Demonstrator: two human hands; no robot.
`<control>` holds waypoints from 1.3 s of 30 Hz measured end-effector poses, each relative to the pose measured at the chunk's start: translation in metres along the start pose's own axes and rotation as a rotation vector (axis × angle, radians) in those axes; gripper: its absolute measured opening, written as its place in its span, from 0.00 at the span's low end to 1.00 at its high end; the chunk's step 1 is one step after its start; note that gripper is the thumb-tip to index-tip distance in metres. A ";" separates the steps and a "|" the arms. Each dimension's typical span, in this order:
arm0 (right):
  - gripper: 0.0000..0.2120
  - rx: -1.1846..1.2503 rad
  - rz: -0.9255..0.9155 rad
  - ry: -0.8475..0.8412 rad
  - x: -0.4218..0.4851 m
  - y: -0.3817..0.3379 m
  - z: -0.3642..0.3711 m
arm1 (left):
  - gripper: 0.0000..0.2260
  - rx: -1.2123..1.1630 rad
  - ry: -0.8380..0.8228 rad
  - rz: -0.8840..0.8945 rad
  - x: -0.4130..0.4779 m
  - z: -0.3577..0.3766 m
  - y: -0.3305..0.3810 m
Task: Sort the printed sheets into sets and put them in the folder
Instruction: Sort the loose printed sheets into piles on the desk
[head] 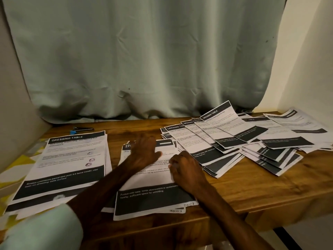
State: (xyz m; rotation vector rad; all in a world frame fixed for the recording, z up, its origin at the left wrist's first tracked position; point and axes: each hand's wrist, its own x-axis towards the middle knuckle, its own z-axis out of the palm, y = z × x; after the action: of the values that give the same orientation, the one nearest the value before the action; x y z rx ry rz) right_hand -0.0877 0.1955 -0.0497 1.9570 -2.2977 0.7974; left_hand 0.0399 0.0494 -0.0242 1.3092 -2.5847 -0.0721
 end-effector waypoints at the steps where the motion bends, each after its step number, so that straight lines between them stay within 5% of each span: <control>1: 0.08 0.077 0.009 -0.005 0.004 0.003 -0.006 | 0.20 -0.015 0.022 0.061 0.003 -0.004 0.013; 5: 0.06 0.151 0.103 0.111 0.020 0.031 -0.042 | 0.13 -0.151 0.078 0.296 0.016 -0.003 0.043; 9: 0.28 -0.063 0.168 -0.060 0.017 0.062 -0.061 | 0.17 -0.141 0.065 0.339 0.020 0.023 0.047; 14: 0.47 -0.032 0.153 -0.167 0.002 0.065 -0.055 | 0.20 -0.174 0.122 0.199 0.023 0.050 0.021; 25: 0.47 -0.140 0.142 -0.205 0.012 0.063 -0.054 | 0.22 -0.196 0.149 0.119 0.028 0.052 0.001; 33: 0.21 -0.194 0.119 -0.039 0.016 0.065 -0.049 | 0.23 -0.198 0.140 0.102 0.029 0.051 0.002; 39: 0.23 -0.304 0.169 -0.006 0.023 0.058 -0.049 | 0.23 -0.192 0.171 0.119 0.029 0.050 0.003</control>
State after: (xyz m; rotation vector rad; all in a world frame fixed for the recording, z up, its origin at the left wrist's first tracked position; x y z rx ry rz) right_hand -0.1618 0.1986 -0.0209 1.6586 -2.4407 0.4161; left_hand 0.0093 0.0249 -0.0669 1.0459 -2.4366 -0.1748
